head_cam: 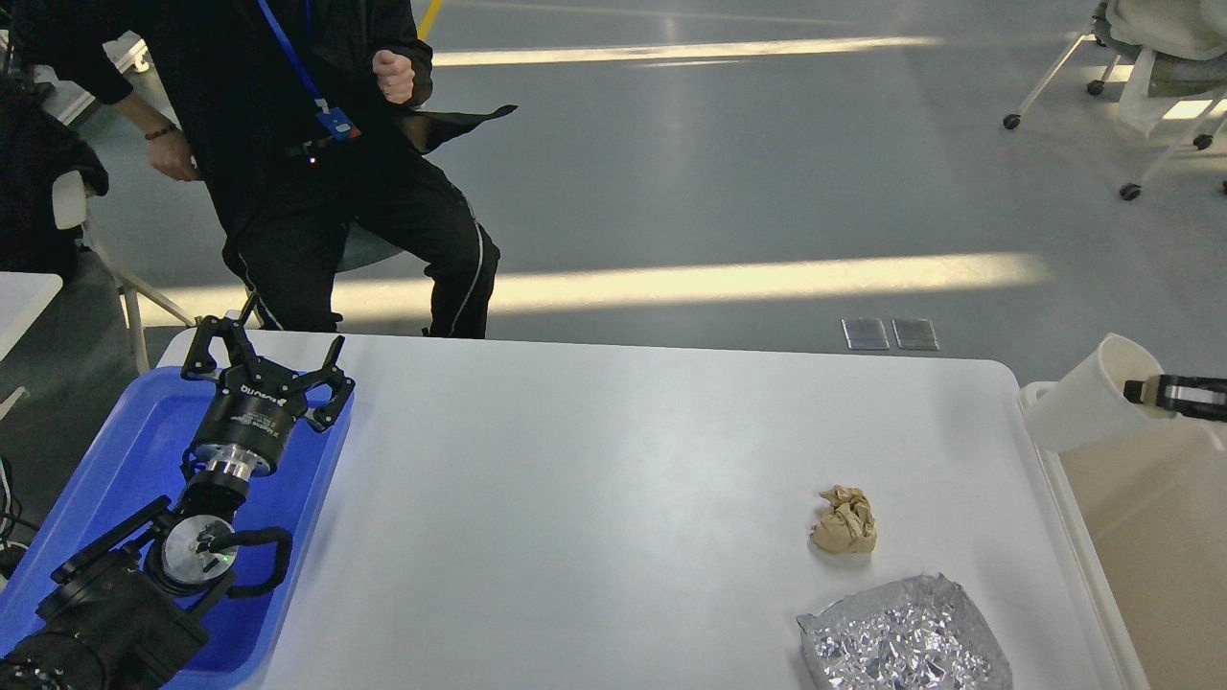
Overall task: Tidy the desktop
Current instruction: 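Carry the cup over the beige bin and open the right gripper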
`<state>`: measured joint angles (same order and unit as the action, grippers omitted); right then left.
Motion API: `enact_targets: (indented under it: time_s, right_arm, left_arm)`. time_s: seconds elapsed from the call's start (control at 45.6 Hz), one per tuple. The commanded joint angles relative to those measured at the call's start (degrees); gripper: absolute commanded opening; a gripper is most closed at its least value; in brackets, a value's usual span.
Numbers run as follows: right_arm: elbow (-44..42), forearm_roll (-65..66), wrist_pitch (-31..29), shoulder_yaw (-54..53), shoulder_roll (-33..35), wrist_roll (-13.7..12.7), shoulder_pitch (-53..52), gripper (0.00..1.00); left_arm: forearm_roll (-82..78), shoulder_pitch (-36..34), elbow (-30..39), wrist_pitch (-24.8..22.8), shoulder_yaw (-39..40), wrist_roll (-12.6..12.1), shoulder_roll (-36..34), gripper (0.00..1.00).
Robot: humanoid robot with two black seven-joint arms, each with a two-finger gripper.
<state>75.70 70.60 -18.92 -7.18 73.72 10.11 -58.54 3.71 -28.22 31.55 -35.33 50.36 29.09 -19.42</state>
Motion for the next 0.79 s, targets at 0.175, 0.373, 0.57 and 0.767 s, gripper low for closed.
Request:
enact_targets:
  time_s: [0.175,0.373,0.57,0.767]
  right_arm:
    - [2.6,-0.5,-2.3,-1.2,5.1,0.0,-3.0,0.00]
    - [2.6,-0.3,-2.5,-1.0,7.4,0.1,-4.9,0.00]
    - [2.6,0.1,-2.5,-0.3,8.3,0.2,-4.8,0.00]
    - [2.0,0.2,-2.4,-0.6,8.5,-0.1,-4.9,0.00]
  left_arm:
    - [0.1,0.0,0.0,0.1,0.0,0.0,0.0,1.00]
    - [0.1,0.0,0.0,0.1,0.0,0.0,0.0,1.00]
    - [0.1,0.0,0.0,0.1,0.0,0.0,0.0,1.00]
    - [0.2,0.0,0.0,0.2,0.1,0.0,0.0,1.00]
